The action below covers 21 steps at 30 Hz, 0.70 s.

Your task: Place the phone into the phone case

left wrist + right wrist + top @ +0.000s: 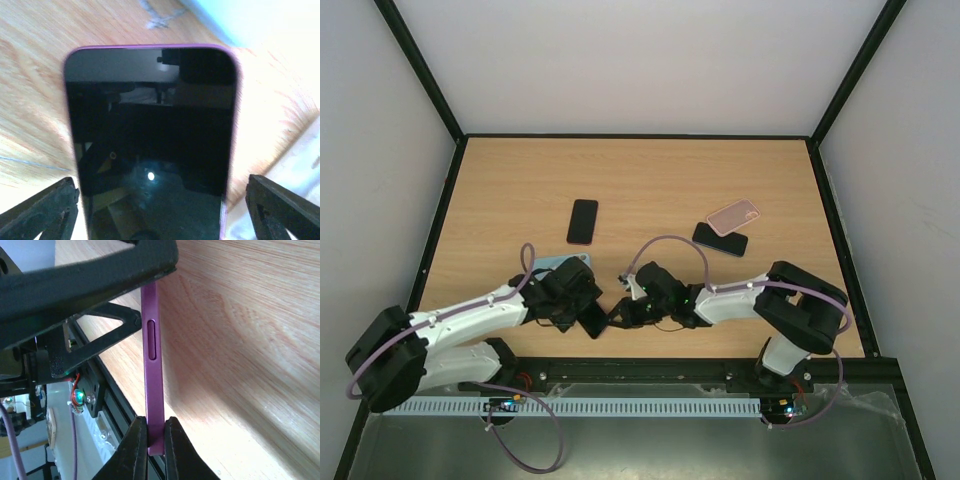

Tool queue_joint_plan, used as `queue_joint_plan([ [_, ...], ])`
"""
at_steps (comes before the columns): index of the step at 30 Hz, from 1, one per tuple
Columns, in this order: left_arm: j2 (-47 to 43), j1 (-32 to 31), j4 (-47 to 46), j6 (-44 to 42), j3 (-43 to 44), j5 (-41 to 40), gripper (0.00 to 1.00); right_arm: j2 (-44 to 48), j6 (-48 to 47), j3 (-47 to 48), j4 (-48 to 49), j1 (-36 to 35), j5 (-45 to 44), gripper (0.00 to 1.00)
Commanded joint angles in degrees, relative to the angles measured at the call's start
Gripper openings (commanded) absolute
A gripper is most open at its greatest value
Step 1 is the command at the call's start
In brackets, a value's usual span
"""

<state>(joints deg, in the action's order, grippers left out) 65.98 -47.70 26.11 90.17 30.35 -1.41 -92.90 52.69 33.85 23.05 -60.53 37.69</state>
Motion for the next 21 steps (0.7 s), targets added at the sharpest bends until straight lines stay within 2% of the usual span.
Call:
queue_joint_plan([
  [1,-3.72,-0.93,-2.86,-1.72,1.22,0.59,0.98,3.85,-0.24,-1.94,3.54,-0.56,-1.46,0.02],
  [7,-8.54,-1.24,-2.33,-7.41,3.02,-2.50,0.99,10.50,0.22,-4.83,1.58,-0.60,-7.06,0.02],
  [15,-12.49,-1.87,-6.29,-16.58,2.27,-6.12,0.99,27.90,0.82,-7.41,-11.46,-0.56,-21.40,0.02],
  [21,-9.80,-2.47,-12.82,-23.41,1.47,-6.02,0.99,39.38,4.92,-8.49,-23.29,-0.60,-35.60,0.02],
])
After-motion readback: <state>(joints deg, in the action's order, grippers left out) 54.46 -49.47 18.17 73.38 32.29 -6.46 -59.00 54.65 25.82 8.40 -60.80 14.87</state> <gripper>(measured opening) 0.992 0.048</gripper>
